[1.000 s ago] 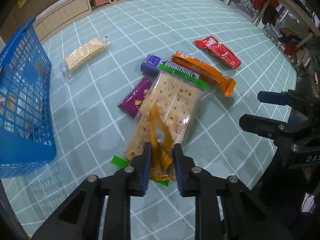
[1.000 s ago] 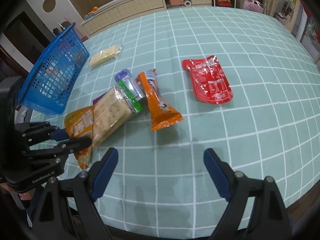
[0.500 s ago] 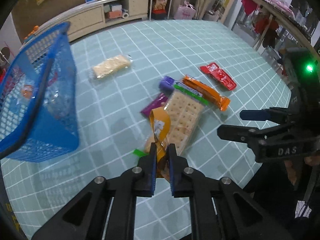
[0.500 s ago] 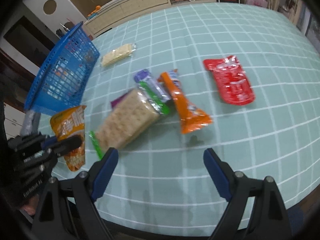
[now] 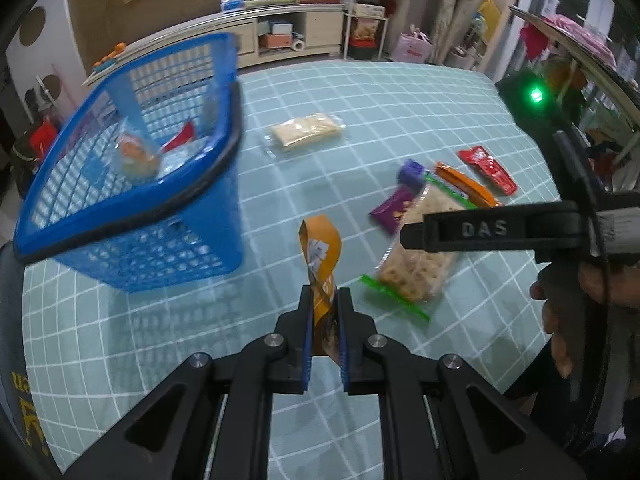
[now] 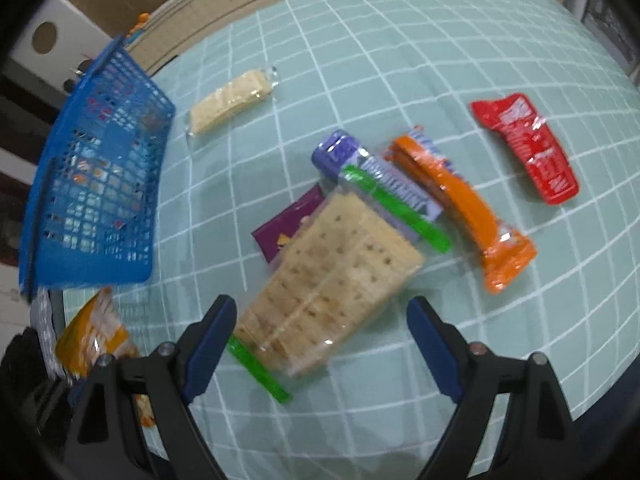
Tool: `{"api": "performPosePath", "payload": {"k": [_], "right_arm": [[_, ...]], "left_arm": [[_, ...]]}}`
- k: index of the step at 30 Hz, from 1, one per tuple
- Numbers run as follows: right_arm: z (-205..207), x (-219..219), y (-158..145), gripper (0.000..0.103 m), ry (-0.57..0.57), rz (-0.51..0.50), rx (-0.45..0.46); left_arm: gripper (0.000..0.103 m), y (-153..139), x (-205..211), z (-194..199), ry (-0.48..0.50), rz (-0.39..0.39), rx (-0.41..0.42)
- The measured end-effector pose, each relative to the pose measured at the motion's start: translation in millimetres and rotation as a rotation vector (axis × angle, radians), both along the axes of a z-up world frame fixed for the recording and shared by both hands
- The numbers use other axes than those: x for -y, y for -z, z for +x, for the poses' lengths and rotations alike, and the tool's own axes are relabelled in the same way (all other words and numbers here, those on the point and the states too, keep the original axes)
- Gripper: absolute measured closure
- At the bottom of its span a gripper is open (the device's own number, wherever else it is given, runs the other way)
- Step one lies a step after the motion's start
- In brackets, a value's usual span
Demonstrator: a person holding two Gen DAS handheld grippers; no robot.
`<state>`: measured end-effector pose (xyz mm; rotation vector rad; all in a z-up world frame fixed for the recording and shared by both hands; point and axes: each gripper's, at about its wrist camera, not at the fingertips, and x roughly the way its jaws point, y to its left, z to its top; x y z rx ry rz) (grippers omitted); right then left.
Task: Organize snacks
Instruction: 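Grasp the clear cracker pack with the right tool while the left tool lifts the orange bag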
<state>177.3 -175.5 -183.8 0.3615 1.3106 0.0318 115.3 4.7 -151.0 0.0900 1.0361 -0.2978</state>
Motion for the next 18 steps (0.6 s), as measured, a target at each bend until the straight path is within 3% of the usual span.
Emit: {"api": "performPosePath", "payload": {"k": [6, 10, 13, 18], "right_arm": [[10.1, -20.8, 14.2, 0.011, 0.013, -0.063, -0.042], [8.4, -36.3, 17.0, 0.011, -0.085, -0.160, -0.025], [0.4, -45.8, 17.7, 0.021, -0.190, -0.238, 0.003], [-16.2, -43.1, 16.1, 0.038, -0.323, -0.228, 0.043]], "left_arm": [[0.094, 5.4, -18.7, -2.6, -0.026, -0.010, -0.001], [0.094, 8.5, -28.2, -8.2, -0.034, -0.016, -0.007], [0.094, 12.4, -31.8, -12.3, -0.039, -0.023, -0.013], [0.094, 15.3, -28.9, -19.8, -0.042, -0.037, -0.019]]}}
